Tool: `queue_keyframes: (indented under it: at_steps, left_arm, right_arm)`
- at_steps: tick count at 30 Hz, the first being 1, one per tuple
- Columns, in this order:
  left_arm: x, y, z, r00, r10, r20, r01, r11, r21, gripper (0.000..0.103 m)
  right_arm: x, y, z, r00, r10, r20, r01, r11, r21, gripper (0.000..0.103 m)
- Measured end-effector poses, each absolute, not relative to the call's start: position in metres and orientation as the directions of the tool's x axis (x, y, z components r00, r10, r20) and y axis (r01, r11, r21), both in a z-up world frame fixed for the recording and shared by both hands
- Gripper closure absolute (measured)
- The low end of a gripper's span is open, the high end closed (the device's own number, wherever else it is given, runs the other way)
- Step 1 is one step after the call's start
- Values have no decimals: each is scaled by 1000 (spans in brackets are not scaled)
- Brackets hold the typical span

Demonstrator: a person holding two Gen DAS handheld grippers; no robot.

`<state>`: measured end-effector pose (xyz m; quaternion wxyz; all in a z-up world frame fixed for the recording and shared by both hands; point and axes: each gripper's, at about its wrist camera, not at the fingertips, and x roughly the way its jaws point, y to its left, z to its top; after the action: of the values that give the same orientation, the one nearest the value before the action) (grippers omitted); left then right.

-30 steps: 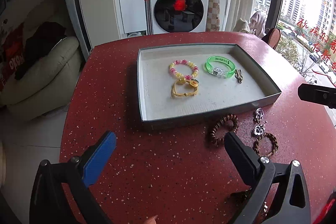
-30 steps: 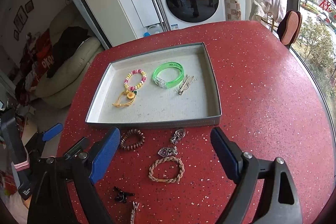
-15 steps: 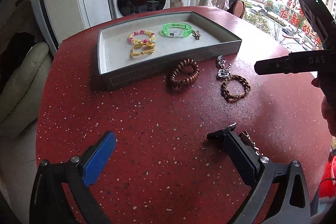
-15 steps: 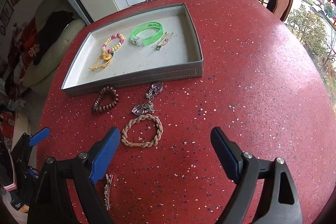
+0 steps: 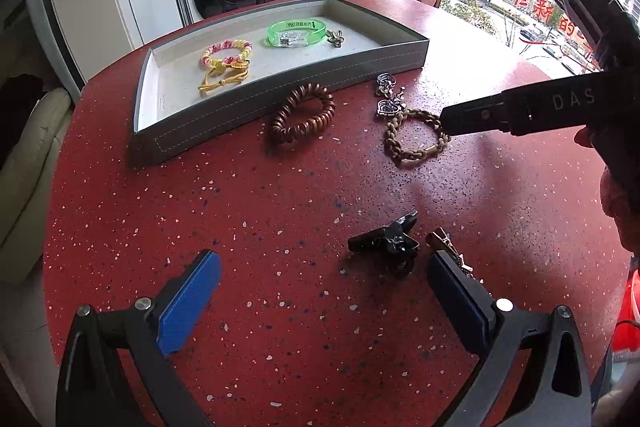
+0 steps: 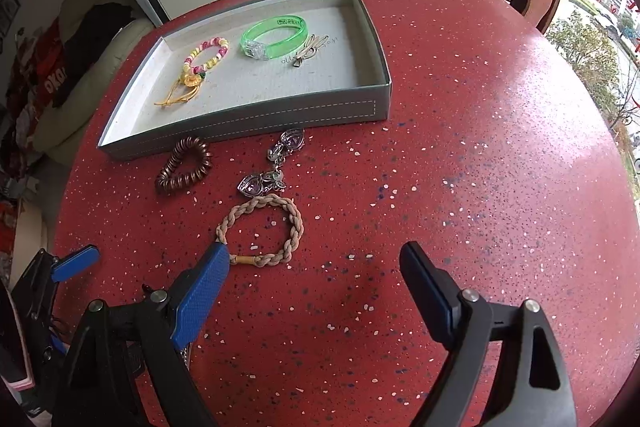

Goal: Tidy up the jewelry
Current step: 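Move the left tool to the black claw clip while the right tool approaches the braided rope bracelet, then grasp the black claw clip with the left tool while the right tool grasps the braided rope bracelet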

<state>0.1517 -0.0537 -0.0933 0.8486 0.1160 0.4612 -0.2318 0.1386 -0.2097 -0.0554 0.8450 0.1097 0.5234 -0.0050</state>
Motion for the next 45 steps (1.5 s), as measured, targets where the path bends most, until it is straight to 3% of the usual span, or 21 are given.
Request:
queue_keyframes:
  at_steps: [18,25,29,30,33,45]
  left_arm:
    - [152,-62,-92,496,-251,-831,470,882,14,0]
    - [149,-63,-91,481,-266,-836,483,876,-1,16]
    - [146,-66,-87,474,-281,-834,498,867,-9,36]
    - [146,-66,-86,469,-290,-834,504,864,-17,45]
    - [144,-65,-84,469,-296,-832,511,860,-18,49]
    - [144,-48,-64,475,-355,-805,491,866,-92,49]
  right_arm:
    - [153,-184,-67,425,47,-904,63,995,82,43]
    - [154,-180,-66,425,65,-903,44,995,93,56]
    - [154,-177,-65,418,89,-904,35,993,114,72]
    - [155,-176,-66,414,89,-906,37,993,114,81]
    - [153,-175,-67,411,51,-910,45,996,77,95]
    - [142,-192,-47,468,111,-876,56,986,155,96]
